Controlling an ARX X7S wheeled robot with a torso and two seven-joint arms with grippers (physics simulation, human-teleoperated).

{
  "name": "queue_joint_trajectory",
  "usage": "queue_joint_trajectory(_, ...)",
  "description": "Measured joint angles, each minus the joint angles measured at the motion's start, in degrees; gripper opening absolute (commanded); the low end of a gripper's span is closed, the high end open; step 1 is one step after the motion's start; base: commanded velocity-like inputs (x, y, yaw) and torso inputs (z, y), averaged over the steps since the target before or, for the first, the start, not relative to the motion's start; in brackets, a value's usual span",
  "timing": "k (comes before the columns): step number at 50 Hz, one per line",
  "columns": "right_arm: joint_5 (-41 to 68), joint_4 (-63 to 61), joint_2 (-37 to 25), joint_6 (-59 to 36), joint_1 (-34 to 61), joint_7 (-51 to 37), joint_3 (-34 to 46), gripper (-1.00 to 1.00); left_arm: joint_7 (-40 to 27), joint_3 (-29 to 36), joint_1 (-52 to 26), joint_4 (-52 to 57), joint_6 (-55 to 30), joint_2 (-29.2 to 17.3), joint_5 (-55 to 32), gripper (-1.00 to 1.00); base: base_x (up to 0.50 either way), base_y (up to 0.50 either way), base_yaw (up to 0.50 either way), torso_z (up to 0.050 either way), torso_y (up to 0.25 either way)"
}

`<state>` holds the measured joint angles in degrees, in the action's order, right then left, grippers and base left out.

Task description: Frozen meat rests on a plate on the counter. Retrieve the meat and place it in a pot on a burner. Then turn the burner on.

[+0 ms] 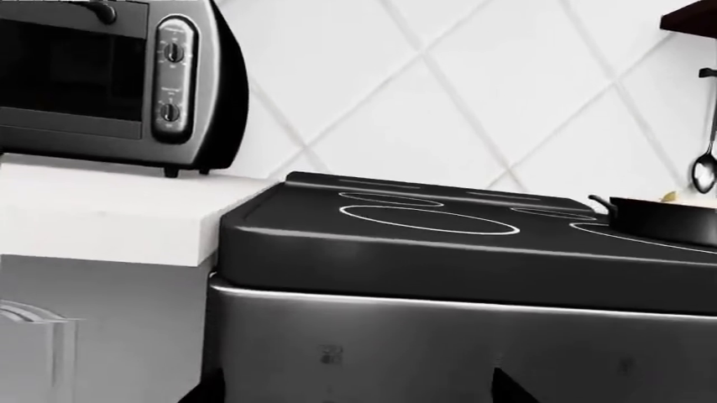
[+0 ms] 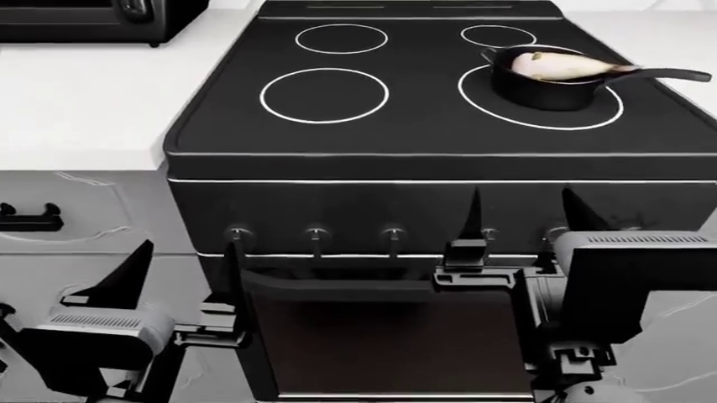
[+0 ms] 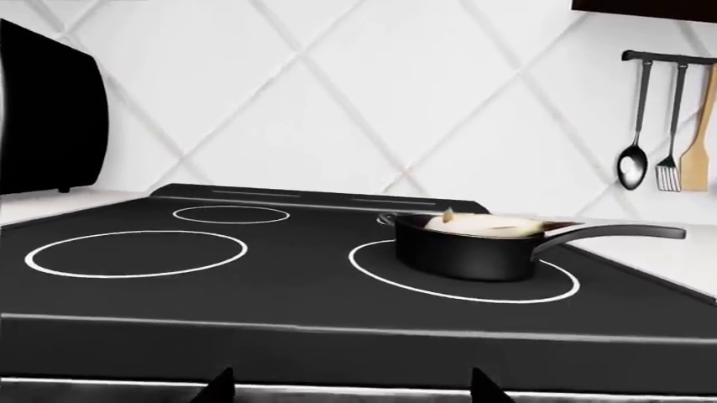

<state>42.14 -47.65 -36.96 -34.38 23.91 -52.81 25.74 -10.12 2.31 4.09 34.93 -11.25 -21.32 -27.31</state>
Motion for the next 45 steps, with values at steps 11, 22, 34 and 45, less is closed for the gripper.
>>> queue_joint_trajectory(11,-0.22,0.92,0.16,0.33,-0.35,0.26,0.37,1.0,0.04,0.31,0.11,-0.3,0.21,-0.05,-0.16,1.0,0.0,0.0,0.0,-0.05,0.0)
queue_joint_trajectory(22,-0.7,1.89,0.49,0.59,-0.32,0.61,0.92,1.0,0.01,0.61,0.0,-0.71,0.25,-0.11,-0.38,1.0,0.0,0.0,0.0,-0.05,0.0)
queue_joint_trajectory(34,-1.19,3.28,0.98,0.96,-0.19,0.91,1.33,1.0,-0.1,0.77,-0.02,-0.91,0.15,-0.23,-0.9,1.0,0.0,0.0,0.0,-0.05,0.0)
queue_joint_trajectory(45,-1.28,3.98,1.11,1.29,-0.26,1.01,1.34,1.0,-0.23,0.92,0.05,-0.95,0.18,-0.32,-1.23,1.0,0.0,0.0,0.0,-0.05,0.0)
